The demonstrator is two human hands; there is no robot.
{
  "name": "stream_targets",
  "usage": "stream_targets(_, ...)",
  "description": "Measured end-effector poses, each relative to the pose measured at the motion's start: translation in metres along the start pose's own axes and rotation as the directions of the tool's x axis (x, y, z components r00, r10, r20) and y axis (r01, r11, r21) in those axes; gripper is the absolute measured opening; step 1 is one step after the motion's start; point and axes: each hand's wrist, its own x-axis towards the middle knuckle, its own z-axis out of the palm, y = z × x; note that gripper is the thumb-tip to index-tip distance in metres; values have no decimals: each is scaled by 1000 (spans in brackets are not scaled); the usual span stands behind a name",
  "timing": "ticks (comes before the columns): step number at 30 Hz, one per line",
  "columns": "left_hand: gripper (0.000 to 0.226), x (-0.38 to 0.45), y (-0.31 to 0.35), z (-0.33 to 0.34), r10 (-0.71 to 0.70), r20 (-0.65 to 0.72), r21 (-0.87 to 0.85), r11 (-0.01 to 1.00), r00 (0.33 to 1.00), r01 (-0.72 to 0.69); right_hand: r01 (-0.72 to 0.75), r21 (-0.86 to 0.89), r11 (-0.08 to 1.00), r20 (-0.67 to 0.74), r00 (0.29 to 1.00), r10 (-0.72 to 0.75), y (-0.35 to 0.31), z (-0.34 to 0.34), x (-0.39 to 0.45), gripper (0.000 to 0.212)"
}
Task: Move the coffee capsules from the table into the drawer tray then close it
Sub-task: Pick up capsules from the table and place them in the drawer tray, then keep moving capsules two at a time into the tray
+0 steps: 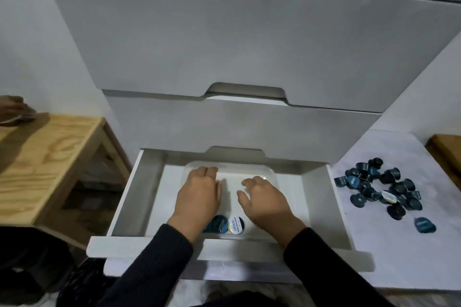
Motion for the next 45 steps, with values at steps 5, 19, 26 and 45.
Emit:
stream_targets(5, 46, -28, 25, -3, -19, -49, 14, 1000, 999, 19, 118, -115, 986, -403, 902, -155, 4, -2, -23, 30)
stream_targets(19, 37, -42, 174, 46, 147, -95, -187, 969, 985, -162, 68, -465, 883, -485, 815, -318, 143, -64, -77, 19)
stream_targets(26, 32, -32, 286, 118, 233, 12, -322, 922, 972, -217, -168, 39, 985, -388, 906, 170, 268, -97, -110, 25)
stream_targets(45, 23, 25, 382, 289, 231, 147, -314, 933, 962, -177, -396, 139, 908, -124, 902, 413, 432, -75, -122, 16)
